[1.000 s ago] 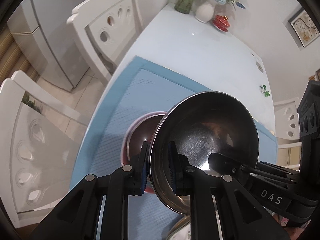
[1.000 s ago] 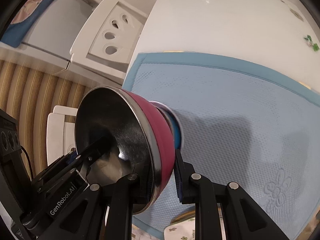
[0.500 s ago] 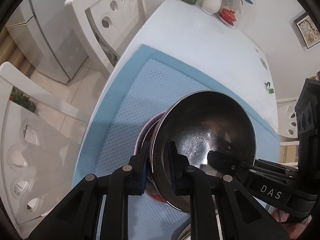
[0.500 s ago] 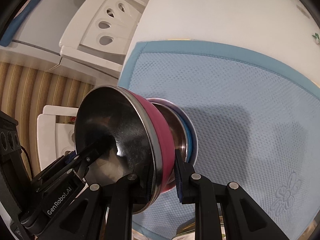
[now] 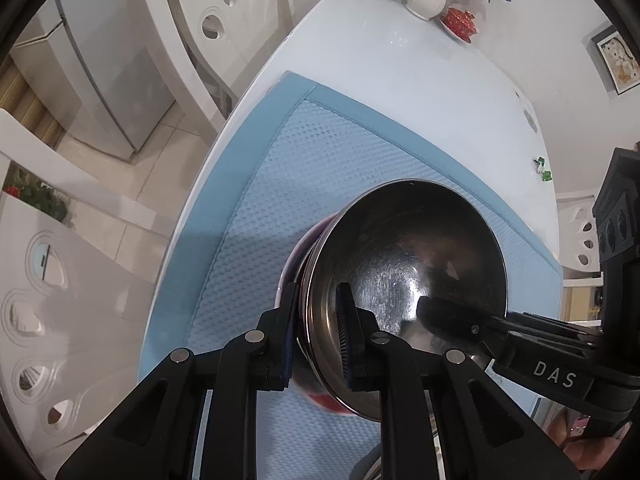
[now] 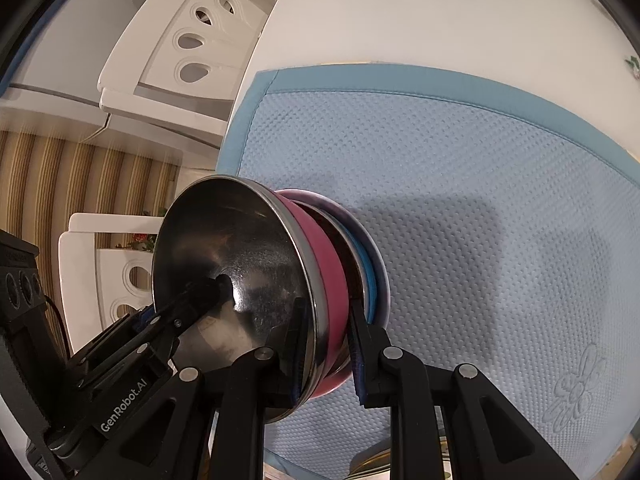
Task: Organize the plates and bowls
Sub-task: 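Carry the magenta bowl with both grippers and lower it into the pink bowl, then open the right gripper and regrasp the nested bowls' rim while the left gripper holds them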
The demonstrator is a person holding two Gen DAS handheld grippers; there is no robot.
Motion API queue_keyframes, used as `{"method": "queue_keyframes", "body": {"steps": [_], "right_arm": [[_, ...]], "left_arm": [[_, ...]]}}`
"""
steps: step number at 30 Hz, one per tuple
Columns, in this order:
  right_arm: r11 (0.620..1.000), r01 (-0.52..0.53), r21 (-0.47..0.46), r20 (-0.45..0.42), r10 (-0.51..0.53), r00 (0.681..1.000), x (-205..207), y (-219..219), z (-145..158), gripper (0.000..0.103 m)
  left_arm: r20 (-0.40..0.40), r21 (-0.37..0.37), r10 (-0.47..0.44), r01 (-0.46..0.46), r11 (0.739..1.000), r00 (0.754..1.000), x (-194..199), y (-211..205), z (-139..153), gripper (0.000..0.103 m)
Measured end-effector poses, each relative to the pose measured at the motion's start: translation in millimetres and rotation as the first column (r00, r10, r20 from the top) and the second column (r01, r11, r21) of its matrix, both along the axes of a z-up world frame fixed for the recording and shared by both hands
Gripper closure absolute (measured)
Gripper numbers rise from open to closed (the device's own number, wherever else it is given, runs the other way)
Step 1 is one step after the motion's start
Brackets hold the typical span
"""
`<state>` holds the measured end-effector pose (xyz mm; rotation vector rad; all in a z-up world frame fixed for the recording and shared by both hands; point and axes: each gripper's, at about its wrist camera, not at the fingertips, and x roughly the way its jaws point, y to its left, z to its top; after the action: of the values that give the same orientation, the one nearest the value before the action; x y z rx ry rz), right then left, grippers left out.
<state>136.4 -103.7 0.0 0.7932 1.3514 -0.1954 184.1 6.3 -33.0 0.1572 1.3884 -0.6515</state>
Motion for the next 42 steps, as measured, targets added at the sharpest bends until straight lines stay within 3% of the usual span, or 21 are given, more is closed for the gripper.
{"method": "queue_keyframes", "body": {"steps": [11, 17, 28, 29, 31, 32, 33, 35, 42], "right_arm": [[1.000, -0.018, -0.025, 0.001, 0.018, 1.000, 0, 1, 5, 0.085], [0.999, -0.017, -0.039, 0.002, 0.017, 1.000, -3, 1, 8, 0.085], [0.997, -0.025, -0.070, 0.033, 0.028, 0.999, -8, -4, 31, 0.085], [0.996, -0.029, -0.082, 0.035, 0.032, 0.999, -8, -3, 34, 0.082], [0.995, -0.032, -0.091, 0.040, 0.036, 0.999, -8, -4, 35, 0.064], [0.996, -0.033, -0.086, 0.045, 0.037, 0.998, -7, -4, 33, 0.038], [0.997, -0.032, -0.070, 0.057, 0.036, 0.998, -7, -3, 30, 0.019], [1.000, -0.010, -0.025, 0.077, 0.012, 0.997, -9, -5, 22, 0.016], [0.992, 0.061, 0.110, 0.039, -0.066, 0.997, -17, -12, -34, 0.016]], "left_arm": [[0.008, 0.024, -0.015, 0.015, 1.000, 1.000, -2, -1, -6, 0.088], [0.012, 0.052, -0.073, 0.072, 0.996, 0.997, -8, -6, -8, 0.081], [0.047, 0.024, -0.053, 0.052, 0.998, 0.998, 1, 2, 21, 0.075], [0.047, 0.017, -0.049, 0.048, 0.999, 0.998, 3, 2, 22, 0.075], [0.042, 0.023, -0.041, 0.040, 0.999, 0.998, 6, 3, 20, 0.068], [0.040, 0.033, -0.037, 0.036, 0.999, 0.999, 7, 3, 17, 0.050], [0.035, 0.041, -0.031, 0.030, 0.999, 0.999, 8, 3, 13, 0.028], [0.026, 0.035, -0.021, 0.020, 0.999, 0.999, 9, 5, 7, 0.022], [-0.098, 0.028, 0.020, -0.017, 0.999, 0.995, 14, 5, -34, 0.023]]}}
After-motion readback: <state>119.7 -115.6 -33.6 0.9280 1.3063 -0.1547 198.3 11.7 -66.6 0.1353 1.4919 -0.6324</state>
